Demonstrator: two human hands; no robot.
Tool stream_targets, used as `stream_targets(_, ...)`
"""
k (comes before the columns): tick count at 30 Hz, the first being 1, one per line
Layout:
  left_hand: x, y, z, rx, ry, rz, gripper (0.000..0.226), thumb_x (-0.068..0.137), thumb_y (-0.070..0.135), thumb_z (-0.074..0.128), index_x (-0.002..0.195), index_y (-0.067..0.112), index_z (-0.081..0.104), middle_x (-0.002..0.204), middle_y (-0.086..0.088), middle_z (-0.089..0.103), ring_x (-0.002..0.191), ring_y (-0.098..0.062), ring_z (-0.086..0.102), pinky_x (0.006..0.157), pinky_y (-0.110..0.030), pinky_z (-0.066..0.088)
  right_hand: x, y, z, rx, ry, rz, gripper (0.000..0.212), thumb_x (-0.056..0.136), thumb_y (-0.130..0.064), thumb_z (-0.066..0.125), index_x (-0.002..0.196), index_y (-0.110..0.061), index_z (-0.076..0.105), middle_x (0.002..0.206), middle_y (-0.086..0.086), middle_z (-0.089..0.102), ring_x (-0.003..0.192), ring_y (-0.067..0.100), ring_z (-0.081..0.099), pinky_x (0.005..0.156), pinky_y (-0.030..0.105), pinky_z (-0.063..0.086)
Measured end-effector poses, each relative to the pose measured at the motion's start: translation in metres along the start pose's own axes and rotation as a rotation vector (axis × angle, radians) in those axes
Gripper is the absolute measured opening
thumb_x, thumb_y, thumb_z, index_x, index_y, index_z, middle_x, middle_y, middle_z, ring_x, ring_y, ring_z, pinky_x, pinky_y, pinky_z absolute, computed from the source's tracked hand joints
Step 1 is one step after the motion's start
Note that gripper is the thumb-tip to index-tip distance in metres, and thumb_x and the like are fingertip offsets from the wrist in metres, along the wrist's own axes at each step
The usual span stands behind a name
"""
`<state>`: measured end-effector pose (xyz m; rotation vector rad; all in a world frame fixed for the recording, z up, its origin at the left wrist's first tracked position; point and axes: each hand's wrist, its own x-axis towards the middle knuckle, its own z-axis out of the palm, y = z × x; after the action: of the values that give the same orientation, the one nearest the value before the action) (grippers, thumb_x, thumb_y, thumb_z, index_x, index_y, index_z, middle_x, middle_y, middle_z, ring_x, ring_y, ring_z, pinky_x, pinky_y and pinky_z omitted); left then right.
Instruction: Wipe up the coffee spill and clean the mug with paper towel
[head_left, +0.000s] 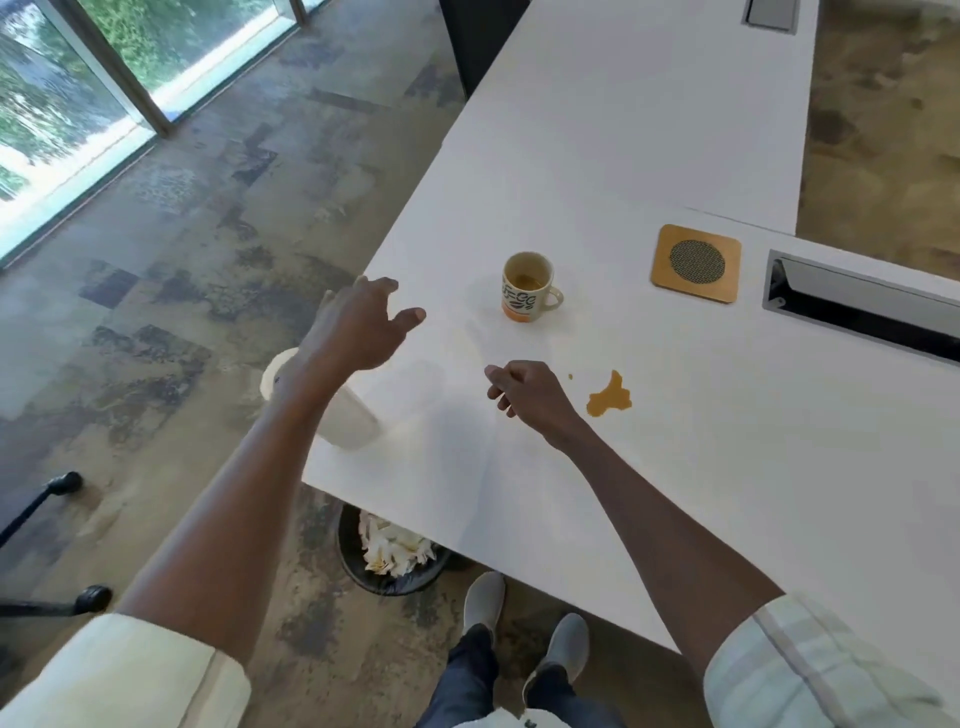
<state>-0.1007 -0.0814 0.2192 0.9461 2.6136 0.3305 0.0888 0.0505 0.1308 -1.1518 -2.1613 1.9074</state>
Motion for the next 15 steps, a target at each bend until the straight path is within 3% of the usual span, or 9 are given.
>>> stream_targets(4,-0.015,-0.049,-0.027,-0.044,0.008,-0.147,0.052,0.095,0.045,0.064,0.134,0.012,0.055,0.128,-0.023,0.065,0.122,-0.043,0.057,0.106,-0.057,0.043,-0.004,-0.027,0.027,-0.088,0.009,-0.126,0.026,0.086,-0.031,0.069,0.081,-0.006,0.065,0.079,0.005,0.07,0.069,0.015,0.062,0.065,0.031,0.051)
stream_targets(7,-0.034,-0.076,-0.027,-0.026,0.057,-0.245,0.057,0.099,0.038,0.058,0.146,0.01,0.043,0.147,-0.022,0.051,0.138,-0.042,0.042,0.113,-0.055,0.036,-0.005,-0.047,0.048,-0.132,-0.002,-0.248,0.015,0.081,-0.022,0.073,0.081,-0.011,0.064,0.076,-0.005,0.066,0.063,0.007,0.058,0.06,0.019,0.046)
stream_targets(9,-0.048,-0.088,-0.021,-0.054,0.088,-0.314,0.053,0.101,0.036,0.054,0.144,0.007,0.044,0.148,-0.022,0.048,0.138,-0.042,0.04,0.11,-0.053,0.035,-0.005,-0.058,0.064,-0.177,-0.016,-0.325,0.013,0.08,-0.019,0.074,0.084,-0.012,0.064,0.079,-0.004,0.066,0.06,0.003,0.055,0.062,0.018,0.044)
stream_targets(15,-0.063,-0.103,0.002,-0.178,0.121,-0.499,0.044,0.096,0.036,0.061,0.117,-0.002,0.057,0.115,-0.027,0.067,0.105,-0.044,0.063,0.077,-0.043,0.045,-0.006,-0.085,0.112,-0.396,-0.06,-0.483,0.039,0.078,-0.024,0.077,0.113,-0.014,0.061,0.106,0.005,0.06,0.073,0.009,0.049,0.076,0.032,0.05)
